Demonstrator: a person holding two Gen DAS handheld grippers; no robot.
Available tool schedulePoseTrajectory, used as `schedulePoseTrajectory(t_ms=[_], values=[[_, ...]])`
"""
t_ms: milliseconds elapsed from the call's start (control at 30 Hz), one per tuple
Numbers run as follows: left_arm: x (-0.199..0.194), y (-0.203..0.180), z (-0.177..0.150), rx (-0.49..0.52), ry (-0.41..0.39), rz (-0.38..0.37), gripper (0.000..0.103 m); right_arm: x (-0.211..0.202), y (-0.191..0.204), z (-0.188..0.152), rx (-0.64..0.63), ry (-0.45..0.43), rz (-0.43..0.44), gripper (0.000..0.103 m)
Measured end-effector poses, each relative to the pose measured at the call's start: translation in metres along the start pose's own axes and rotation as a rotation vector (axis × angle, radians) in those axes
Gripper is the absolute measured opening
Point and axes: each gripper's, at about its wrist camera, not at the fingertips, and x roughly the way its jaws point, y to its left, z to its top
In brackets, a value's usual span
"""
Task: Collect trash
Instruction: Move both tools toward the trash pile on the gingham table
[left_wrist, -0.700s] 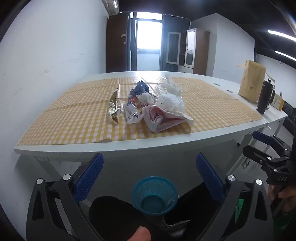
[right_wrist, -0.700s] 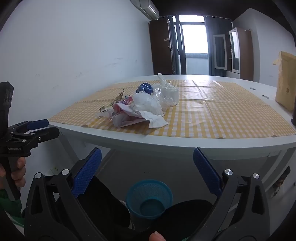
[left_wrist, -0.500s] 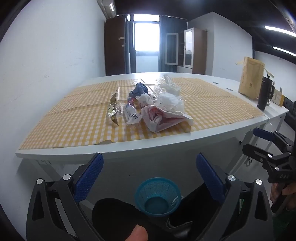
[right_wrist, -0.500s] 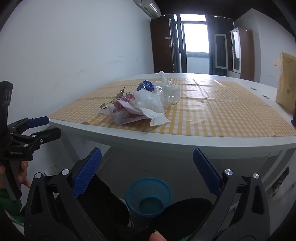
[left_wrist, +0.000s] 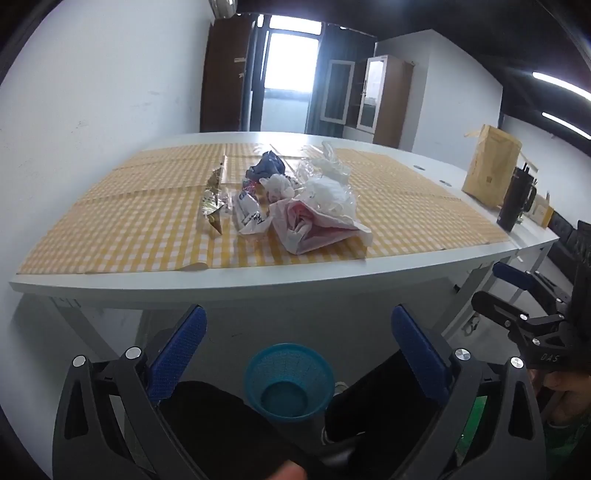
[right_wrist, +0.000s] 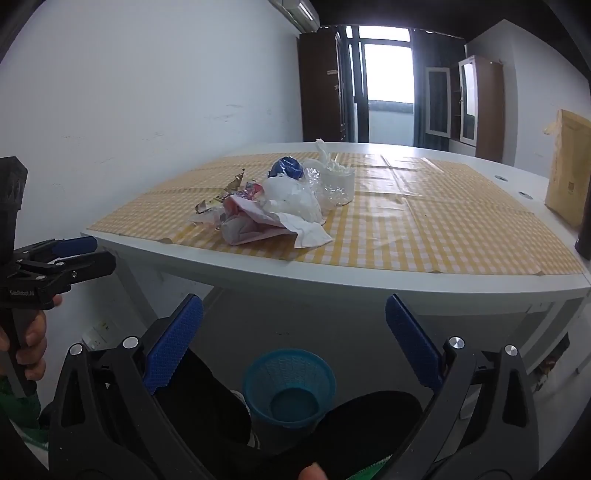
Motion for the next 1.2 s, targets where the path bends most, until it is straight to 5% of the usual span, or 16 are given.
schedulePoseTrajectory(t_ms=[1200], values=[[0.002, 0.038, 0.0, -0.072, -0.055, -0.002, 0.097, 0.01, 0.014, 0.017, 0.014, 0.009, 0.06, 0.094]])
